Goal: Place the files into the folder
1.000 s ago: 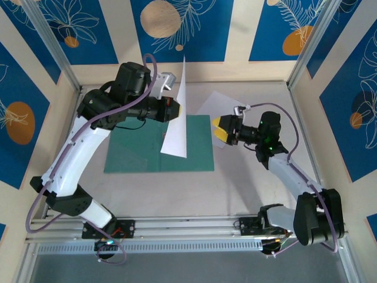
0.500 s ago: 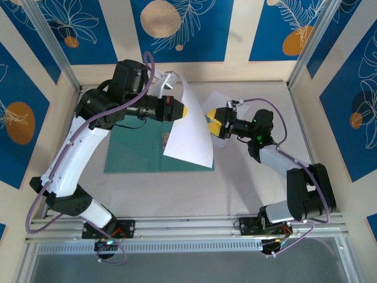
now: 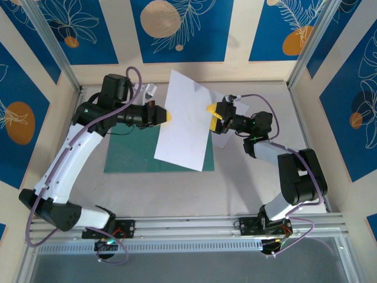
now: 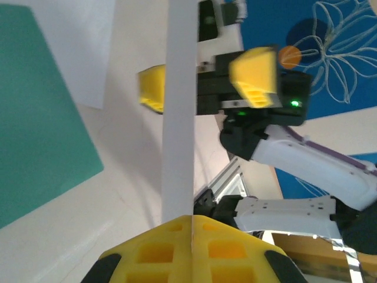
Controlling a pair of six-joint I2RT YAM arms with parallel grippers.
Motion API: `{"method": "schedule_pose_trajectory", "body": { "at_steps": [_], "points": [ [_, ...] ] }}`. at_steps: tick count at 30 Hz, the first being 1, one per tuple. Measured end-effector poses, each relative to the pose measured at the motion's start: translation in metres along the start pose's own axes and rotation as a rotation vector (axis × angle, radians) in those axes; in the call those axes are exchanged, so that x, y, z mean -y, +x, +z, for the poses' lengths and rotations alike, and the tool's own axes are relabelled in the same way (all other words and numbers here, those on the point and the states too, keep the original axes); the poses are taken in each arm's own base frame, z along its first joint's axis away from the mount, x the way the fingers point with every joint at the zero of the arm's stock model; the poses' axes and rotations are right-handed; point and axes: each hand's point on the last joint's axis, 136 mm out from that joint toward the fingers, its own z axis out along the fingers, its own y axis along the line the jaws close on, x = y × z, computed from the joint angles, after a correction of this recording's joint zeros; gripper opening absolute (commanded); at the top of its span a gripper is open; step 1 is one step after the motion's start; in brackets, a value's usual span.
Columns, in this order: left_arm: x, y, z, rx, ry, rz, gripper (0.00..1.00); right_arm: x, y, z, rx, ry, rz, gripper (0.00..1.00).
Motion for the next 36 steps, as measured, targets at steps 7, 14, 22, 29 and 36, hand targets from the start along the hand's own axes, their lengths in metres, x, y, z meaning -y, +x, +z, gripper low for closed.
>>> {"method": "schedule_pose_trajectory", "body": {
  "at_steps": [7,14,22,29,36],
  "points": [
    [-0.034,0.003,0.001,0.018,0.012,-0.099,0.0,-0.017,0.013,0.003,-0.041,-0.01,-0.038,0.97],
    [-0.029,-0.001,0.002,0.036,0.066,-0.089,0.0,-0.023,0.028,0.008,-0.089,0.014,-0.075,0.97],
    [-0.006,-0.005,-0.007,0.068,0.171,-0.078,0.0,-0.013,0.035,0.014,-0.115,0.045,-0.069,0.96],
    [0.012,-0.006,-0.019,0.099,0.221,-0.056,0.0,-0.012,0.036,0.016,-0.119,0.049,-0.071,0.96],
    [0.008,-0.004,-0.016,0.098,0.225,-0.06,0.0,-0.015,0.036,0.018,-0.124,0.044,-0.079,0.94]
  ]
}}
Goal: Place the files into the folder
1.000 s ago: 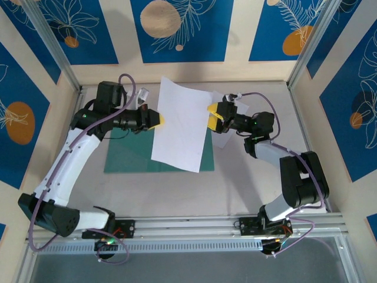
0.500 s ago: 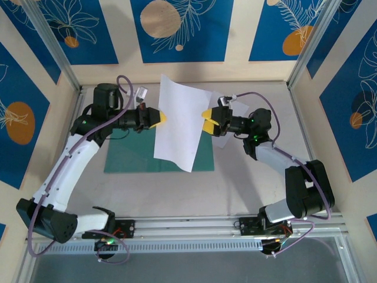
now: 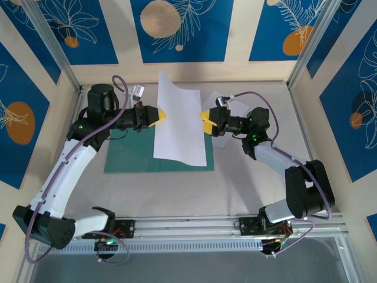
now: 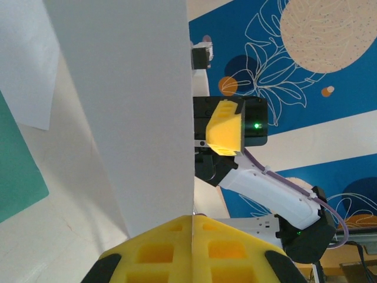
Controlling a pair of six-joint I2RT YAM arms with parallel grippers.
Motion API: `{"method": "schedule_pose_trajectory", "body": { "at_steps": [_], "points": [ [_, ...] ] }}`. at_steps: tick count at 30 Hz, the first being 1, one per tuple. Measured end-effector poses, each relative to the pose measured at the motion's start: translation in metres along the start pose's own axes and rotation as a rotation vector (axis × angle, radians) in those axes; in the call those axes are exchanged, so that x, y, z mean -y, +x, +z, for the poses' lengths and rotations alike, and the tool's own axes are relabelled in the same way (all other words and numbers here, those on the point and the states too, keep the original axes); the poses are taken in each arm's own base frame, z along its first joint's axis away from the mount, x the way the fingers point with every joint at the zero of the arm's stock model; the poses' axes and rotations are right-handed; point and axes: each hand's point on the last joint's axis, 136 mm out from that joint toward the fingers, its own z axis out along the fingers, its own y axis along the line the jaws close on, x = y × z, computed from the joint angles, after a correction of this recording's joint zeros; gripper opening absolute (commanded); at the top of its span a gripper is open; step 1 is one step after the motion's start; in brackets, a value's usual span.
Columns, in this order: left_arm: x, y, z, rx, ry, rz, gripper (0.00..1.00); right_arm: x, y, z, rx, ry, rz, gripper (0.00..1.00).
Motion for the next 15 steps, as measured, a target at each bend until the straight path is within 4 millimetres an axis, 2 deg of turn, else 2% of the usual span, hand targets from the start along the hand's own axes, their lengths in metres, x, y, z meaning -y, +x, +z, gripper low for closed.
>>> {"method": "schedule_pose_trajectory", "body": {
  "at_steps": [10,15],
  "points": [
    [-0.013,0.001,0.004,-0.012,0.054,0.001,0.0,-0.007,-0.001,-0.001,0.005,-0.018,-0.019,0.85],
    [-0.008,0.003,0.003,-0.02,0.085,0.02,0.0,-0.015,-0.001,-0.003,0.009,-0.029,-0.039,0.81]
  ]
}}
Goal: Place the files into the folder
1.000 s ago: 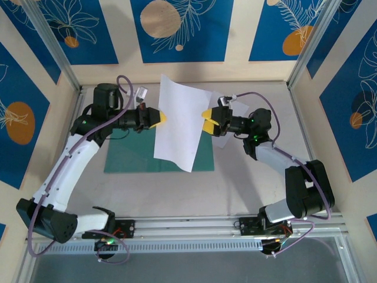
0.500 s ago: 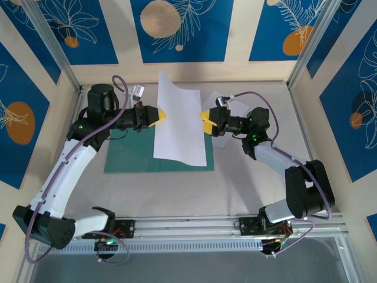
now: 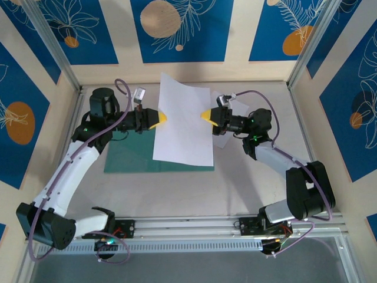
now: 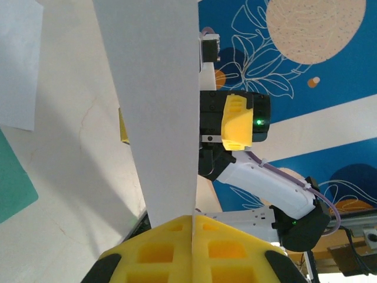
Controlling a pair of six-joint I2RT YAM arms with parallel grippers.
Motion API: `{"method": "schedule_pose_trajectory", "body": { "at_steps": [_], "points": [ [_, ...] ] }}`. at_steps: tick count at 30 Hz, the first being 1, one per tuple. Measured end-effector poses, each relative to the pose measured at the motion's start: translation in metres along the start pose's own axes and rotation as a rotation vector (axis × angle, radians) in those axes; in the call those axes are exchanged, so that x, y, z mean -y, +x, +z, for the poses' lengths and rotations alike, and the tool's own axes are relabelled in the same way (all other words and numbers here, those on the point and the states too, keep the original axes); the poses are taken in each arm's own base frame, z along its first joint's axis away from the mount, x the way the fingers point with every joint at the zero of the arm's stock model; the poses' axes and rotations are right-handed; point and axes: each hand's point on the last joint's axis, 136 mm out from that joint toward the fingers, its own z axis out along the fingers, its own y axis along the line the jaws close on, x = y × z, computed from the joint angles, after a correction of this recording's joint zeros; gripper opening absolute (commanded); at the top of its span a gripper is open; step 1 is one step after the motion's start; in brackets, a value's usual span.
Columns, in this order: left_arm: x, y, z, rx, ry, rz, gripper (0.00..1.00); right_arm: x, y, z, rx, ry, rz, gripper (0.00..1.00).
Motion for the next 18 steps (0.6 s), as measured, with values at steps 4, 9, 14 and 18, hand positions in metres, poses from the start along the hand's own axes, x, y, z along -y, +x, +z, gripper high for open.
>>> {"method": "schedule_pose_trajectory", "body": {
  "at_steps": [4,9,14,18],
  "points": [
    [0.0098,0.0012,-0.0035,0.005,0.021,0.032,0.0,-0.0073,0.0008,-0.0012,0.002,-0.008,-0.02,0.76],
    [0.0107,0.003,-0.0045,0.0,0.023,0.055,0.0,-0.0078,0.0024,-0.0013,-0.005,-0.008,-0.02,0.69],
    [0.0052,0.0069,-0.0047,-0.017,0.001,0.053,0.0,-0.0076,0.0037,-0.0013,-0.012,-0.007,-0.019,0.63],
    [0.0032,0.0087,-0.0049,-0.023,-0.005,0.056,0.0,-0.009,0.0056,-0.0016,-0.02,-0.007,-0.024,0.56]
  ]
}}
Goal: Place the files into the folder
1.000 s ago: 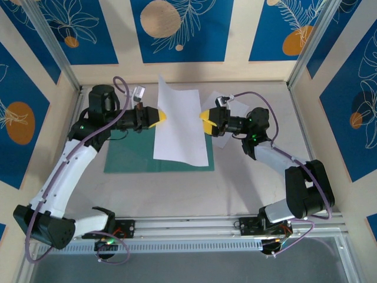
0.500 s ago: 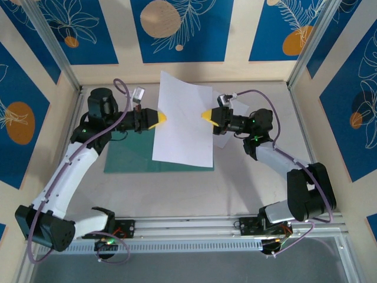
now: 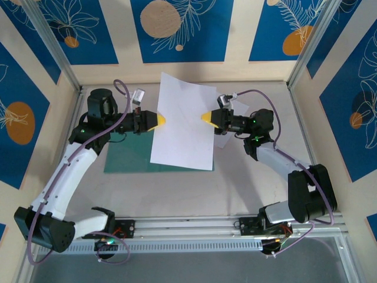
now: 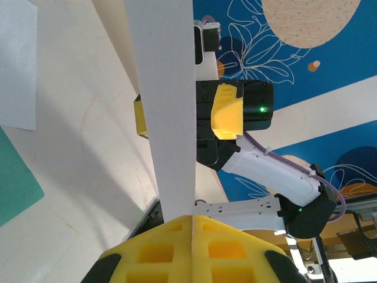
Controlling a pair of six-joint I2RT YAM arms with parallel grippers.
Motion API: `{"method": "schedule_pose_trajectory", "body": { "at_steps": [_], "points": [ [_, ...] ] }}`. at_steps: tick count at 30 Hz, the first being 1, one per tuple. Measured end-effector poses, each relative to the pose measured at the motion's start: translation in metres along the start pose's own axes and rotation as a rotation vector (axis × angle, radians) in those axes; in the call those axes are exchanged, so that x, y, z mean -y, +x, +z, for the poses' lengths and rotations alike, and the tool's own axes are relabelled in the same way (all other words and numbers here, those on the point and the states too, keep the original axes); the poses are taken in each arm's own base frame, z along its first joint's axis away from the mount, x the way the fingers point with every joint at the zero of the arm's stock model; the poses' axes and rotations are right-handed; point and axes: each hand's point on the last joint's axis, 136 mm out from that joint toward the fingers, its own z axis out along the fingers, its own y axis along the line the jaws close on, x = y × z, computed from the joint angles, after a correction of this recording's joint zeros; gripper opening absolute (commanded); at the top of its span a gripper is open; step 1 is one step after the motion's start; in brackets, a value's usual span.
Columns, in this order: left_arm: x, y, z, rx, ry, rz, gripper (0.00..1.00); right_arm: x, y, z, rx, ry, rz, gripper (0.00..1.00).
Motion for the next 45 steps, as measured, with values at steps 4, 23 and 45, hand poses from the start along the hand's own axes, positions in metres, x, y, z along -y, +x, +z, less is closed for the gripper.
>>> {"method": "schedule_pose_trajectory", "body": {
  "at_steps": [4,23,45],
  "points": [
    [0.0,0.0,0.0,-0.003,-0.004,0.002,0.0,-0.006,0.003,-0.001,-0.004,0.001,-0.019,0.52],
    [-0.003,-0.002,-0.002,0.007,-0.028,0.008,0.0,-0.002,0.006,-0.002,-0.014,0.023,-0.021,0.42],
    [-0.006,-0.005,-0.004,0.019,-0.037,0.001,0.0,-0.009,0.012,-0.005,-0.032,0.027,-0.054,0.09]
  ]
}}
